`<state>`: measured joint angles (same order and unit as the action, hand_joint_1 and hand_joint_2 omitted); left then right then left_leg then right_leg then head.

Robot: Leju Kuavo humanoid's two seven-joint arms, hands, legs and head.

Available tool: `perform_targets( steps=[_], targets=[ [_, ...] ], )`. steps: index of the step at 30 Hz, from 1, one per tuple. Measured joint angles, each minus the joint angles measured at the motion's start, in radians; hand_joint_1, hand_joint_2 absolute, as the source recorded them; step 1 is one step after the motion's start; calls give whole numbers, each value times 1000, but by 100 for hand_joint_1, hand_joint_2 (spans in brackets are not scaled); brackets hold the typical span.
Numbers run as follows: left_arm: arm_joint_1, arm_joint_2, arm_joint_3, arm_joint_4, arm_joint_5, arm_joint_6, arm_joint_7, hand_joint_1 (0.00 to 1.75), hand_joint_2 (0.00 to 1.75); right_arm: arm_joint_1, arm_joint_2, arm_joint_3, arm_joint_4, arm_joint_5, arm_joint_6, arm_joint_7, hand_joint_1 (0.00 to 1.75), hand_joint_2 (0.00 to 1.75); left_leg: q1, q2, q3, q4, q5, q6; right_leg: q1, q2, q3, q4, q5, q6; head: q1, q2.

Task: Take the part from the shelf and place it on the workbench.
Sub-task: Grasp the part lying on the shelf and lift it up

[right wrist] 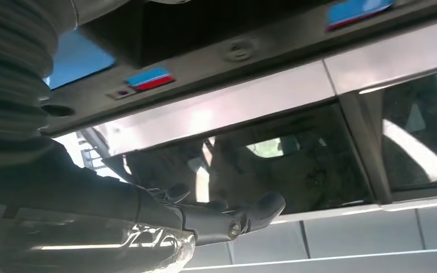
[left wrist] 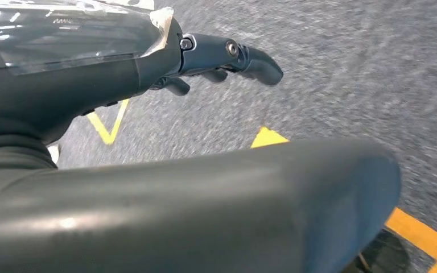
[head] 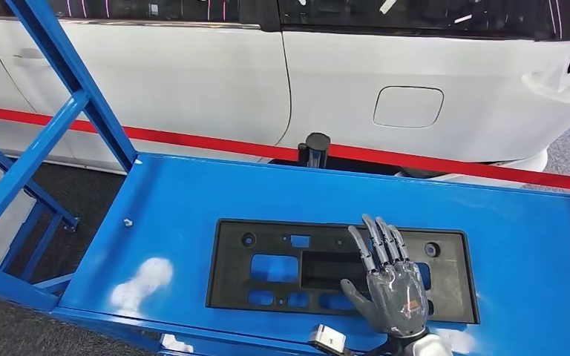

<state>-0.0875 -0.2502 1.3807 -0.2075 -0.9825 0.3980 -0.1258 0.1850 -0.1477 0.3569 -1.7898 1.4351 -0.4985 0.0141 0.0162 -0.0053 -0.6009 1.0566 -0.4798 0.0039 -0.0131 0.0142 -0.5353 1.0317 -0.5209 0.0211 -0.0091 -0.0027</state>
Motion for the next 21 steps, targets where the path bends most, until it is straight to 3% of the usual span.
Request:
perform_targets(
  steps=[3,11,16,19,21],
  targets=[
    [1,0,-1,0,0,8,2,0,0,5,-25,18,-21,-15,-7,3,0,175,-6,-3,8,-12,1,4,6,1,4,-3,-5,-1,2,0],
    [0,0,-1,0,0,8,2,0,0,9,-58,36,-59,-29,-18,6,0,175,-12,-4,10,-11,-6,16,4,0,19,-19,-5,-1,2,0],
    [0,0,-1,0,3,12,2,0,0,12,-69,36,-84,-36,-52,9,0,175,-13,-4,15,-11,-9,21,3,0,16,-21,-8,16,2,0],
    [0,-1,-1,0,12,16,-3,0,0,19,-74,22,-106,-42,-82,10,0,175,-13,-4,19,-12,-10,21,3,0,17,-21,-9,19,1,0],
    [0,-2,-1,0,18,16,-10,0,0,24,-75,6,-122,-44,-103,9,0,175,-15,-4,21,-15,-10,28,-1,0,21,-28,-5,26,1,0]
  ],
)
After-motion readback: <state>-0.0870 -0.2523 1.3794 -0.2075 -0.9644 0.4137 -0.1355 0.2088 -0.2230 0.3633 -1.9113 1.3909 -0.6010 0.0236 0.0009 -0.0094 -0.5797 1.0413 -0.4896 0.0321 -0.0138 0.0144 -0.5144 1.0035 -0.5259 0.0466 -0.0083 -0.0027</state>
